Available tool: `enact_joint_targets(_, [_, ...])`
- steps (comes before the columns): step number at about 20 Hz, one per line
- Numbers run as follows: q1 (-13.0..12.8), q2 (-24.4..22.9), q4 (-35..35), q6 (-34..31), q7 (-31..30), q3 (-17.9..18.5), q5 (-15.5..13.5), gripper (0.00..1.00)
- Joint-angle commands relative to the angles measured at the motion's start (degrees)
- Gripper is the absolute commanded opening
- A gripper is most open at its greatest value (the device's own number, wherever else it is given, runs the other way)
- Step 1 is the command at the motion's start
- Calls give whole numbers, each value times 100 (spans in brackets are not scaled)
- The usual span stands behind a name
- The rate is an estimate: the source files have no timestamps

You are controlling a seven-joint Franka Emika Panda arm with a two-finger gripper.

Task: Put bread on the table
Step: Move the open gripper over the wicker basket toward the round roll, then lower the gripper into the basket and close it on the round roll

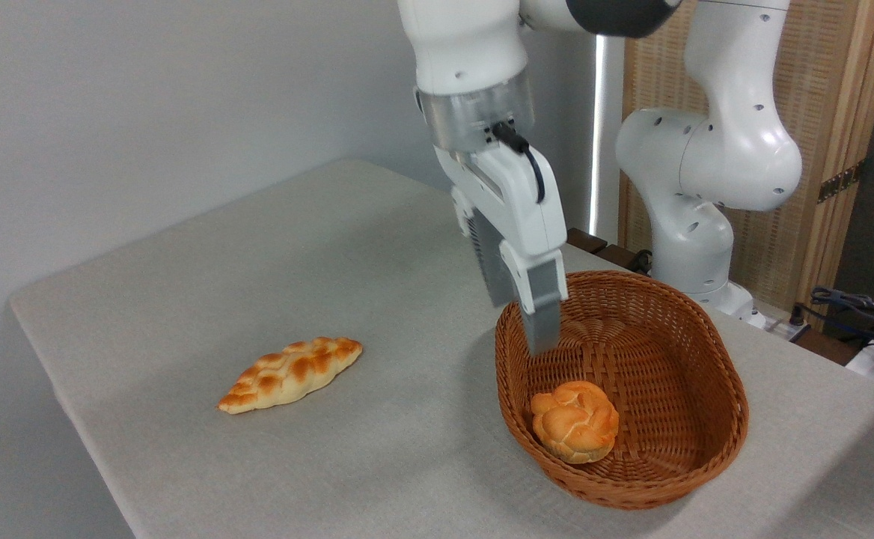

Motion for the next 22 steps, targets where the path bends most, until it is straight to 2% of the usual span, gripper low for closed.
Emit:
enact_joint_targets(1, [-44, -97, -571, 445, 171, 25, 372, 100])
enact_joint_targets(5, [-44, -44, -1081, 1157, 171, 51, 600, 100])
enact_joint_targets(9, [-44, 8, -1188, 1193, 171, 51, 794, 100])
enact_joint_targets(11, [-44, 79, -1188, 1201, 162, 43, 1057, 100])
enact_joint_targets(12, [-44, 88, -1197, 1202, 162, 51, 1093, 100])
enact_joint_targets(21, [-44, 211, -1372, 1377, 162, 43, 1093, 100])
enact_joint_targets(22, [-44, 219, -1372, 1377, 171, 43, 1093, 94])
